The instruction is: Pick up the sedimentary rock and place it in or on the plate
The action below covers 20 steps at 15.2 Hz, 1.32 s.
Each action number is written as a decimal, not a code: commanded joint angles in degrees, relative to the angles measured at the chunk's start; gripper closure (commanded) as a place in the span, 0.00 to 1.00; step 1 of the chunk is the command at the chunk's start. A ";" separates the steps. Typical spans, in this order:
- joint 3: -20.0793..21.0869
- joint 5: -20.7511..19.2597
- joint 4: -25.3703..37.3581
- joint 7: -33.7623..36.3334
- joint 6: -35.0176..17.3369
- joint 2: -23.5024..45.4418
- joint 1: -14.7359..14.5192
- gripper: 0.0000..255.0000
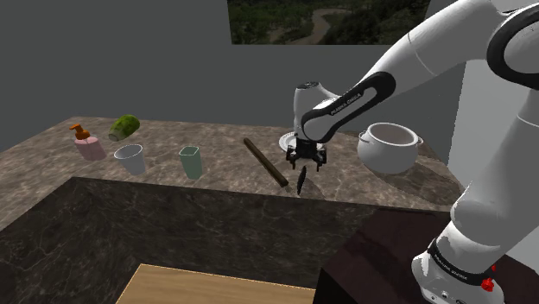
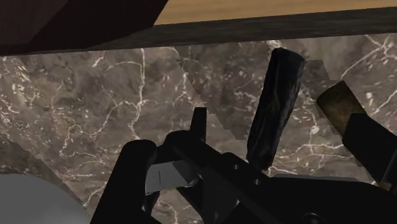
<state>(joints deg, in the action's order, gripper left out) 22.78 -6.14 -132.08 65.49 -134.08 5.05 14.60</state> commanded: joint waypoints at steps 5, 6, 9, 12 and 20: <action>-2.34 -5.04 4.27 9.32 -4.20 9.10 -0.79 0.00; -2.51 -5.45 4.15 9.59 -4.87 9.70 -0.88 0.00; -3.08 -6.71 3.87 10.45 -6.83 11.53 -1.19 0.00; -3.43 -7.38 3.76 10.91 -7.85 12.52 -1.39 0.00; -3.43 -7.37 3.77 10.91 -7.84 12.52 -1.39 1.00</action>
<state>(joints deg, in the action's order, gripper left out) 19.36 -13.51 -128.31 76.40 -141.92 17.56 13.22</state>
